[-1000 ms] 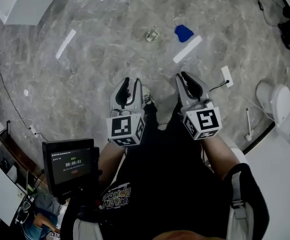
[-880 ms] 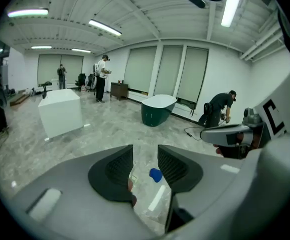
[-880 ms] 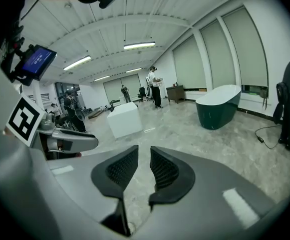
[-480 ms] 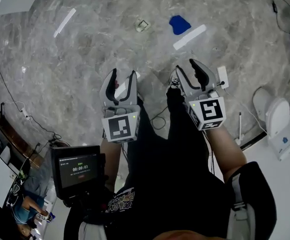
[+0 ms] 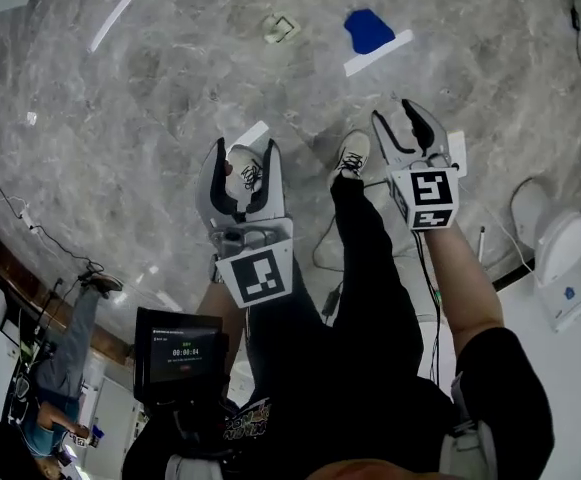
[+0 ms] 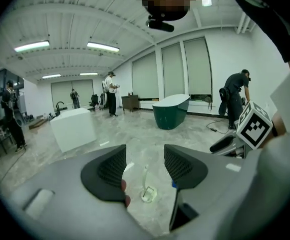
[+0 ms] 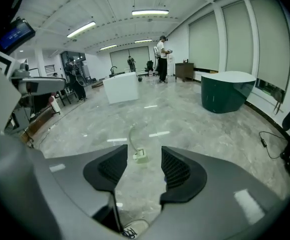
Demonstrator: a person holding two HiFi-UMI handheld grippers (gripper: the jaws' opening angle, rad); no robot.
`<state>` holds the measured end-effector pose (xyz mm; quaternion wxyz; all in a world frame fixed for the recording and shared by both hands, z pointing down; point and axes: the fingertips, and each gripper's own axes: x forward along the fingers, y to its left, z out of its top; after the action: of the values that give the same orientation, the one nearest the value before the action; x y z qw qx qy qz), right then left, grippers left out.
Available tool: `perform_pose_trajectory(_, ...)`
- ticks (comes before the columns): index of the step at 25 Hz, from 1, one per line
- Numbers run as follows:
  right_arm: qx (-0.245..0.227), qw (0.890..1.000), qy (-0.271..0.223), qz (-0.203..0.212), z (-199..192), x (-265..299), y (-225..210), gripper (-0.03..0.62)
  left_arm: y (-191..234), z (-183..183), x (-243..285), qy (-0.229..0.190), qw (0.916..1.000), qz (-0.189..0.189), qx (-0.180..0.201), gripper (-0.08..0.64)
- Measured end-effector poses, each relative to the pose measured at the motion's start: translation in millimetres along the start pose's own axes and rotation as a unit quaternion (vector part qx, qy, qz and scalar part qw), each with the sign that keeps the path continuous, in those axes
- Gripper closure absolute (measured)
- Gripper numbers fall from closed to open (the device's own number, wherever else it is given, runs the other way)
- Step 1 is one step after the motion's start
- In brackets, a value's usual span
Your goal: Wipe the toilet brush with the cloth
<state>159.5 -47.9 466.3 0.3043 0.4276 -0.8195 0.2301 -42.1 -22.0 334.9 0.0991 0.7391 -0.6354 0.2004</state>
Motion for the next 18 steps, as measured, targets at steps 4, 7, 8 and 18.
perform_pose_trajectory(4, 0.006, 0.999, 0.009, -0.033, -46, 63, -18, 0.374, 10, -67, 20, 0.002, 0.9998, 0.004, -0.018, 0.296)
perform_pose_trajectory(7, 0.016, 0.998, 0.004, -0.053, -78, 120, -30, 0.373, 23, -128, 41, 0.020, 0.9990, -0.004, -0.039, 0.295)
perform_pose_trajectory(8, 0.014, 0.998, 0.004, -0.056, -90, 137, -33, 0.371, 27, -146, 48, 0.025, 0.9985, -0.005, -0.048, 0.295)
perform_pose_trajectory(18, -0.064, 0.989, 0.084, -0.101, -231, 322, -110, 0.359, 13, -261, 100, 0.012, 0.9945, -0.048, -0.093, 0.281)
